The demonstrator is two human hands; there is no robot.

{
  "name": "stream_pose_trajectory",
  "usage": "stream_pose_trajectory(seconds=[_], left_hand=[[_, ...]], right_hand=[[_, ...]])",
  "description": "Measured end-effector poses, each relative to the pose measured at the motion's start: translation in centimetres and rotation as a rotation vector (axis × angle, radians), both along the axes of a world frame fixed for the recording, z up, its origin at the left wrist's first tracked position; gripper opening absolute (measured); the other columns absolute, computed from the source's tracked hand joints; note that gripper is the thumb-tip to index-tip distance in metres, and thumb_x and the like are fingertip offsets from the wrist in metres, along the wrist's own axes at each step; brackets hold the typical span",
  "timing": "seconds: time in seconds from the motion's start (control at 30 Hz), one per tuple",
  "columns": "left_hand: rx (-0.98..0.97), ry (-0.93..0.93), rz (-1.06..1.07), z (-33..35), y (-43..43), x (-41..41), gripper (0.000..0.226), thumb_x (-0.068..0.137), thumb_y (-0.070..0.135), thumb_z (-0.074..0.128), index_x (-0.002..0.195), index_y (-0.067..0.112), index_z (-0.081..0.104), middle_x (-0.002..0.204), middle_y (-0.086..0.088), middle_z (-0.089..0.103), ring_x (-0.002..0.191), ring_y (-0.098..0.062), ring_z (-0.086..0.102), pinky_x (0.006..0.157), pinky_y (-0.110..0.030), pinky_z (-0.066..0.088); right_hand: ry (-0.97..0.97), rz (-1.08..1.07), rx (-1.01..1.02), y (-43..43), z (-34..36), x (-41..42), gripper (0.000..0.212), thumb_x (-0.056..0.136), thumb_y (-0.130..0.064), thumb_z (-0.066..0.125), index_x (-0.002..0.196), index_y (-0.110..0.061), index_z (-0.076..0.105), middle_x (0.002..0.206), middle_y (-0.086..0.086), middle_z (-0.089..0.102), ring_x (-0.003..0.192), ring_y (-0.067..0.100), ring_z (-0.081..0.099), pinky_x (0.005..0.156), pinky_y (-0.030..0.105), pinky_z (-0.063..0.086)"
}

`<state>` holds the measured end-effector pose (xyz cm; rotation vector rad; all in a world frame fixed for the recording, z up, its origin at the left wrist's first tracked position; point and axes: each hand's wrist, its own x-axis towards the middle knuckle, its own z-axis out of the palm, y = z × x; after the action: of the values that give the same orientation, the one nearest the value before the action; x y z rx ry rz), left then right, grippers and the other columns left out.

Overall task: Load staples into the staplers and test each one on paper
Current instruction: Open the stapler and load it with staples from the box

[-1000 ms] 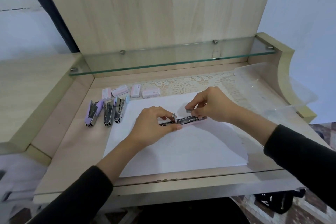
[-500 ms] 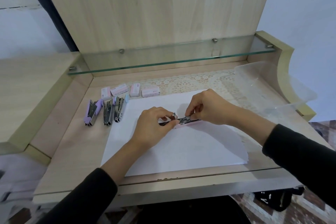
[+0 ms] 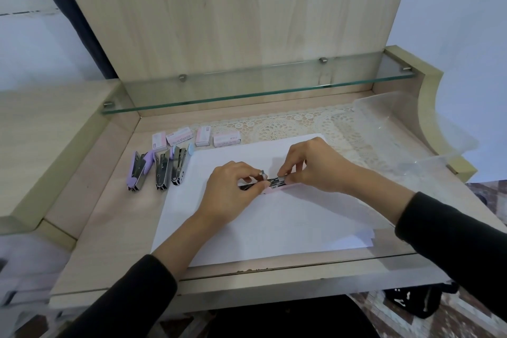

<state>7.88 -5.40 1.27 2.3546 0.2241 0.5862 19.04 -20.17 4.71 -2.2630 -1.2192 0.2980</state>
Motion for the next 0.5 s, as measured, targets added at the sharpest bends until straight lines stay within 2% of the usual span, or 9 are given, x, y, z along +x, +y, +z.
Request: stream_pose_trajectory(seconds=[0.13, 0.3, 0.37, 0.43, 0.5], left_hand=[[0.007, 0.004, -0.004, 0.1, 0.0, 0.0, 0.01, 0.072, 0.018, 0.076, 0.081, 0.013, 0.074, 0.08, 0.004, 0.07, 0.075, -0.014, 0.061, 0.076, -0.036, 0.05], [0.026, 0.002, -0.003, 0.2, 0.0, 0.0, 0.01, 0.072, 0.018, 0.076, 0.081, 0.013, 0.074, 0.081, 0.003, 0.07, 0.075, -0.015, 0.061, 0.076, -0.035, 0.049], [0.034, 0.003, -0.003, 0.2, 0.0, 0.0, 0.01, 0.072, 0.017, 0.076, 0.081, 0.013, 0.074, 0.08, 0.005, 0.069, 0.074, -0.014, 0.061, 0.076, -0.033, 0.049], [0.035, 0.004, -0.003, 0.2, 0.0, 0.0, 0.01, 0.072, 0.017, 0.076, 0.081, 0.013, 0.074, 0.078, 0.008, 0.067, 0.073, -0.012, 0.06, 0.075, -0.03, 0.048], [0.038, 0.008, -0.005, 0.2, 0.0, 0.0, 0.009, 0.073, 0.017, 0.076, 0.081, 0.014, 0.074, 0.078, 0.009, 0.067, 0.073, -0.011, 0.06, 0.075, -0.027, 0.047]], right_hand=[[-0.016, -0.017, 0.022, -0.3, 0.1, 0.0, 0.019, 0.073, -0.016, 0.075, 0.091, -0.022, 0.074, 0.089, -0.001, 0.066, 0.068, 0.008, 0.047, 0.064, 0.017, 0.039], [0.017, -0.065, 0.099, -1.0, 0.0, 0.2, 0.016, 0.071, -0.011, 0.076, 0.083, -0.021, 0.075, 0.089, -0.004, 0.065, 0.07, 0.006, 0.048, 0.062, 0.01, 0.036], [-0.016, -0.046, 0.072, -1.2, -0.4, 0.3, 0.013, 0.073, -0.011, 0.074, 0.08, -0.022, 0.075, 0.089, -0.003, 0.068, 0.071, 0.006, 0.048, 0.064, 0.012, 0.036], [-0.031, -0.036, 0.032, -1.3, -0.6, 0.2, 0.013, 0.075, -0.011, 0.071, 0.081, -0.022, 0.076, 0.092, -0.002, 0.069, 0.079, 0.013, 0.053, 0.071, 0.021, 0.04], [-0.006, -0.043, 0.051, -1.5, -0.5, 0.1, 0.015, 0.075, -0.011, 0.071, 0.084, -0.022, 0.075, 0.094, -0.002, 0.069, 0.084, 0.017, 0.056, 0.071, 0.022, 0.041]])
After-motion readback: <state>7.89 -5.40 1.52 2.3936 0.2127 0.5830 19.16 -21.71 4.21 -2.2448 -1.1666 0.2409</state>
